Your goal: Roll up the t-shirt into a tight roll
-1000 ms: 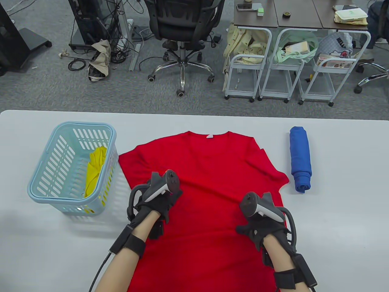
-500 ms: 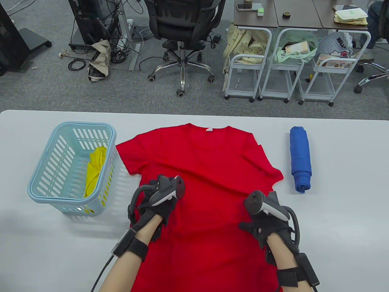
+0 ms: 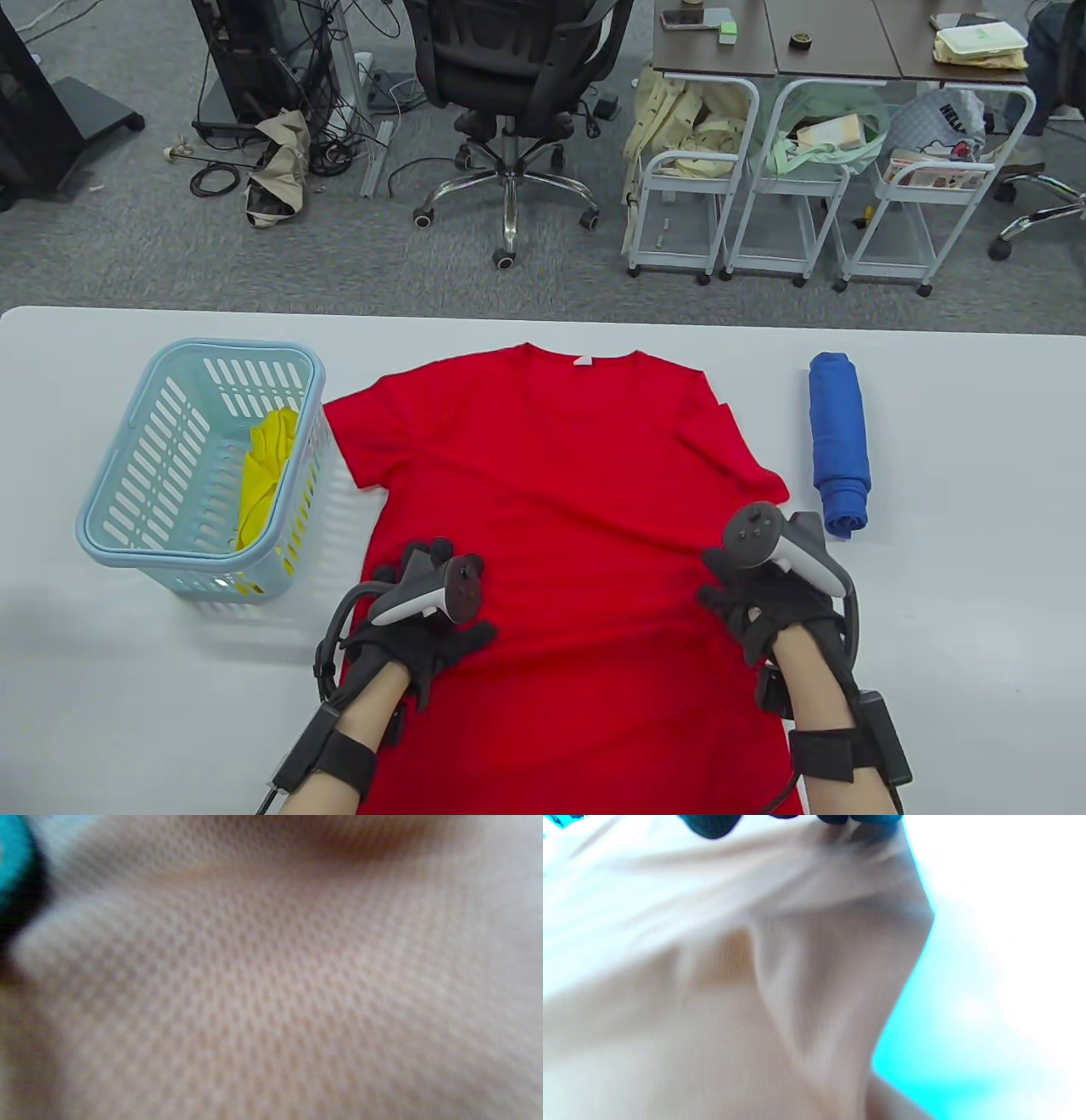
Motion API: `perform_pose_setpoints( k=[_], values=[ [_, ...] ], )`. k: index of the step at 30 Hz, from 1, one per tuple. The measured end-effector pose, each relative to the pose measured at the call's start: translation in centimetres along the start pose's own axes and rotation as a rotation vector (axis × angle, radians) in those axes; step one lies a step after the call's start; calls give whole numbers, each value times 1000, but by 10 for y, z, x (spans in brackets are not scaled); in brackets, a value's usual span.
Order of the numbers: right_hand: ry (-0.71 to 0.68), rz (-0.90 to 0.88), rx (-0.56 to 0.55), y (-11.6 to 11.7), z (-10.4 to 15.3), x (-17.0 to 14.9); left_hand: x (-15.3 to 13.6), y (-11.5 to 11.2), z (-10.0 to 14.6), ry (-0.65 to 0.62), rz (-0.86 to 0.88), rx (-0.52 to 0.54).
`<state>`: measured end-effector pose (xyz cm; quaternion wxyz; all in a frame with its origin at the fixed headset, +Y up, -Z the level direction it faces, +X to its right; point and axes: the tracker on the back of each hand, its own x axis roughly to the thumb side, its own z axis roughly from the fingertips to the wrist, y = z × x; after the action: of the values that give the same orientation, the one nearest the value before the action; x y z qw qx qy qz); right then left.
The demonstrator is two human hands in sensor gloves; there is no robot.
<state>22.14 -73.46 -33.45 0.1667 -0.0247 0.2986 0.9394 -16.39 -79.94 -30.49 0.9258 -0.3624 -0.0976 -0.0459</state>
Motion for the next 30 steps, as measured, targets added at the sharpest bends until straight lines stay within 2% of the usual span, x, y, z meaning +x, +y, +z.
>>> perform_pose_setpoints(
  k=[4,8,12,16,18,19,20,23,26,30],
  values=[
    [38,16,-4,-32,-21,3,-3,-3,0,-31,30,-8],
    [39,3,-3,-50,-49,12,-4,-3,0,-39,51,-25],
    [22,-1,63,-48,-83,20,-5,-3,-1,-51,71,-44],
    [154,-38,169,-33,-114,8,-5,-3,-1,-56,78,-52],
    [288,-31,64,-36,-114,7,-6,-3,-1,-55,80,-52],
    [335,-21,-25,-36,-111,8,-6,-3,-1,-56,81,-54],
    [345,-8,-50,-36,-110,9,-6,-3,-1,-59,87,-60],
    [374,-23,-12,-37,-111,4,-6,-3,-2,-58,89,-61],
    [331,-72,3,-38,-106,5,-6,-2,-2,-58,91,-62],
    [224,100,-74,-31,-85,30,-7,-2,-2,-62,98,-66]
  ],
)
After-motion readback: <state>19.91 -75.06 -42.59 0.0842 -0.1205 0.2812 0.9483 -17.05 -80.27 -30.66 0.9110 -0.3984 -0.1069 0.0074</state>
